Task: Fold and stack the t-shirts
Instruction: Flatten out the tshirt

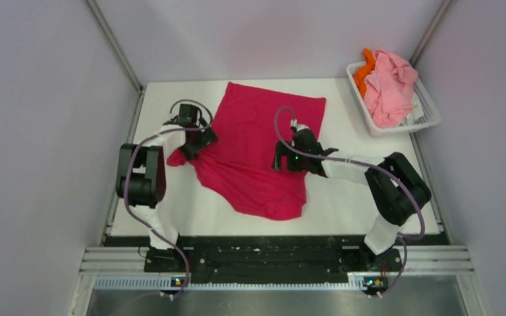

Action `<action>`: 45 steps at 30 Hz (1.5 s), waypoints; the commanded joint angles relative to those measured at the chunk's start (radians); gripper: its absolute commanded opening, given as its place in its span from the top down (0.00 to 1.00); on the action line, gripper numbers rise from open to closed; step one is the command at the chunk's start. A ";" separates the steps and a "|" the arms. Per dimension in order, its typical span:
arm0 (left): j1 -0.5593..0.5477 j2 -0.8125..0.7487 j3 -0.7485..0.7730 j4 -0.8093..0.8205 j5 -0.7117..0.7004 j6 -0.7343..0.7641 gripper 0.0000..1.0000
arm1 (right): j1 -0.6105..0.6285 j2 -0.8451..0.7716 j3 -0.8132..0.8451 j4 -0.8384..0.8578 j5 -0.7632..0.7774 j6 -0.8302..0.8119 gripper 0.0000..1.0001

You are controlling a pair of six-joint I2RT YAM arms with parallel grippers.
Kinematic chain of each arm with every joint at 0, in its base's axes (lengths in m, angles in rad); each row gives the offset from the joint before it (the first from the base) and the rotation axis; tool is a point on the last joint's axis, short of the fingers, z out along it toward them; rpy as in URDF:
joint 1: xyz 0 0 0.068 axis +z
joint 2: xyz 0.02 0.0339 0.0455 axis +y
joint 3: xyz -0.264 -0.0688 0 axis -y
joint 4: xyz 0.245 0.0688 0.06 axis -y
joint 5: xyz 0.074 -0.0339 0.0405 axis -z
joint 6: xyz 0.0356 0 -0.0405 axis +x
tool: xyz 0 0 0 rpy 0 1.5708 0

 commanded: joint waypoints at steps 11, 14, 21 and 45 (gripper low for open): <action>0.007 0.662 0.976 -0.037 0.326 0.148 0.01 | 0.532 0.104 0.100 0.173 -0.258 0.153 0.01; 0.006 0.575 0.954 -0.097 0.237 0.206 0.01 | 0.519 0.023 0.129 0.116 -0.107 0.117 0.01; 0.005 0.088 0.536 -0.177 -0.007 0.255 0.01 | 0.368 -0.209 -0.024 -0.007 0.076 0.112 0.01; -0.012 -0.749 -0.578 -0.017 0.222 0.046 0.01 | 0.006 -0.259 -0.303 -0.057 0.212 0.144 0.01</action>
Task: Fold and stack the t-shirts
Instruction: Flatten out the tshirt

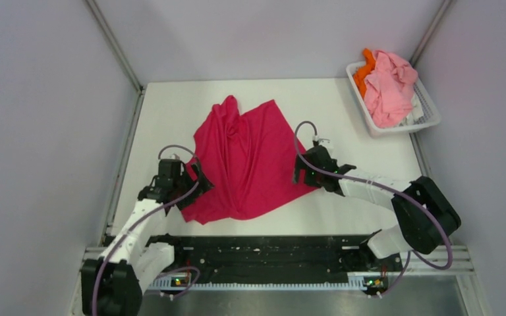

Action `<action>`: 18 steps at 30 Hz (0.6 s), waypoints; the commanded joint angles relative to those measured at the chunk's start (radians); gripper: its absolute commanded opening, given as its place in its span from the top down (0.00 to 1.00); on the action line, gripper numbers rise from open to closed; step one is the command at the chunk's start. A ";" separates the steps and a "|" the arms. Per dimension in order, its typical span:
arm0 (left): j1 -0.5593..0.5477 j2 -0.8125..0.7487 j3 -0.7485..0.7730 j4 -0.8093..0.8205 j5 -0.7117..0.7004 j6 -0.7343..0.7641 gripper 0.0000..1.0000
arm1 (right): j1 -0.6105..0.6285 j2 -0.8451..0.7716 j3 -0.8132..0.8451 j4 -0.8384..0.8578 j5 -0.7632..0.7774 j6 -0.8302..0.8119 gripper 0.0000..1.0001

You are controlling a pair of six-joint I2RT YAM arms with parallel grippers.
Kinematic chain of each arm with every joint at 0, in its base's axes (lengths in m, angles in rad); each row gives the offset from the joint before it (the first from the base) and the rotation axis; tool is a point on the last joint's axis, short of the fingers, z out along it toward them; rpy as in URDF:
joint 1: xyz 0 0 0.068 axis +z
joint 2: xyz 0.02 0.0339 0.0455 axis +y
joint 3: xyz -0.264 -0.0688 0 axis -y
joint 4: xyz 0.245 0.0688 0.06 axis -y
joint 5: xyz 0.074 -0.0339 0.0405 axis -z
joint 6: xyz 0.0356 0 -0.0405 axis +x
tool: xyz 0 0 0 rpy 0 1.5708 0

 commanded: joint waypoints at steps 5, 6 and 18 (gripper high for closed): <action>-0.004 0.337 0.052 0.254 0.083 0.017 0.01 | -0.078 0.036 -0.117 0.037 -0.037 0.101 0.01; -0.003 0.375 0.070 0.275 0.082 0.023 0.01 | -0.099 0.035 -0.131 0.036 -0.039 0.107 0.01; -0.094 0.914 0.595 0.236 0.128 0.078 0.10 | -0.416 0.017 -0.068 -0.064 -0.047 0.108 0.03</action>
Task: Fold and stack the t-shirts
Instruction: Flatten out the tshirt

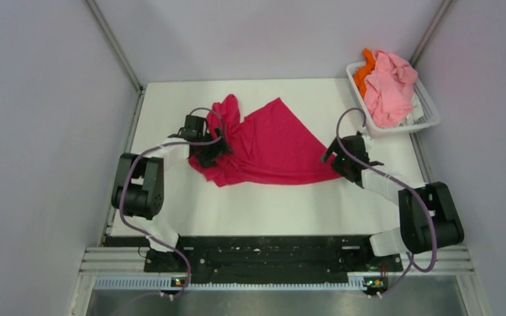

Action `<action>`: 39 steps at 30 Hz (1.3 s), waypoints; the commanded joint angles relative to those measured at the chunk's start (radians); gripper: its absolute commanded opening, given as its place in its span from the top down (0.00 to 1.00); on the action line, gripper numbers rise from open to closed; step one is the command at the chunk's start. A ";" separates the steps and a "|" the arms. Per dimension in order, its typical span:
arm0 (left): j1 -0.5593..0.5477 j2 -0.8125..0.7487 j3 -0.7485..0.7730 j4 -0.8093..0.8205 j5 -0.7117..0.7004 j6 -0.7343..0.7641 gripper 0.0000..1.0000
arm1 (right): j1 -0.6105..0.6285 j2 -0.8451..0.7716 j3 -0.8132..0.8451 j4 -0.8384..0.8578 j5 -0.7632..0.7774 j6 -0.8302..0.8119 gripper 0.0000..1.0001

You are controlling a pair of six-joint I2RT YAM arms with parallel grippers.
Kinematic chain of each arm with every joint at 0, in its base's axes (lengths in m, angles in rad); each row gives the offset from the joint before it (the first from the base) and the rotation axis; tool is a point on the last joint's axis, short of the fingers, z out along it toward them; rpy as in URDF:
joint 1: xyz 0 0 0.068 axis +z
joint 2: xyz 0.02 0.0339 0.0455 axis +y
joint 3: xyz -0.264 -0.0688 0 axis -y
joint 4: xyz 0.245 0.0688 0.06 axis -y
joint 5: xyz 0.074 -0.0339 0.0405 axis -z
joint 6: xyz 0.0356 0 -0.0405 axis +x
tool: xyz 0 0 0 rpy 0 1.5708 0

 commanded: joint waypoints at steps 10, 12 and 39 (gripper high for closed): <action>-0.125 -0.454 -0.087 -0.213 -0.305 0.018 0.01 | -0.054 -0.198 0.047 -0.322 0.069 -0.040 0.01; -0.128 -0.576 -0.187 -0.257 -0.342 -0.011 0.01 | -0.055 -0.293 0.031 -0.332 0.074 -0.031 0.01; -0.143 -0.157 -0.290 0.166 -0.326 -0.137 0.65 | -0.055 -0.583 -0.069 -0.346 0.075 -0.040 0.02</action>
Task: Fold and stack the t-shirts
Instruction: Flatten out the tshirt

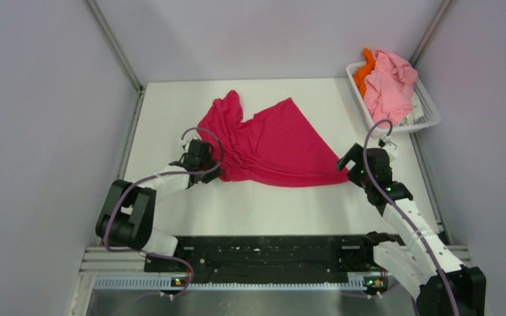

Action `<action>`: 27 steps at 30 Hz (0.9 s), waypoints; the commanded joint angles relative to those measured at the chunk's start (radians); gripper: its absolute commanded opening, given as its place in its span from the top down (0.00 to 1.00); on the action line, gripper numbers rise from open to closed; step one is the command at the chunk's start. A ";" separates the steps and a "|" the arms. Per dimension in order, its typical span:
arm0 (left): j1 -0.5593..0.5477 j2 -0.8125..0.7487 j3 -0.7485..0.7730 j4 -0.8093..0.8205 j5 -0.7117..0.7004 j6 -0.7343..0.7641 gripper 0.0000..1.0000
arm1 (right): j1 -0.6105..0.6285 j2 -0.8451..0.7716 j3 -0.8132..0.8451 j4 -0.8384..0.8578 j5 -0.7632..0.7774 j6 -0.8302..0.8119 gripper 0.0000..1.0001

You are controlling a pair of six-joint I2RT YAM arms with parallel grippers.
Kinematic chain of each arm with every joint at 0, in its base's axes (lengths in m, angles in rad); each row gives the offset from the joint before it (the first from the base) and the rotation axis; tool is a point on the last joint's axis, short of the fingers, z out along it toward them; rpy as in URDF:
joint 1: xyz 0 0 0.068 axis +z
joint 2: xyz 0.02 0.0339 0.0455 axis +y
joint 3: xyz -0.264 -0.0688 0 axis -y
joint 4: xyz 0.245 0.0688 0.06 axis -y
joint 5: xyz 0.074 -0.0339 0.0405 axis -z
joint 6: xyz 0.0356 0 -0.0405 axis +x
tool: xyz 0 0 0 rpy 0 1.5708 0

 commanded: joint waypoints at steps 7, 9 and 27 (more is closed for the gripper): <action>-0.007 0.148 0.140 -0.141 0.016 -0.009 1.00 | -0.005 -0.033 0.005 -0.012 0.005 -0.022 0.03; -0.044 0.086 0.189 -0.345 -0.023 -0.006 1.00 | -0.005 -0.042 0.000 -0.015 -0.008 -0.024 0.03; -0.293 -0.351 0.169 -1.029 -0.086 -0.202 0.23 | -0.005 0.120 0.056 -0.118 -0.016 -0.043 0.02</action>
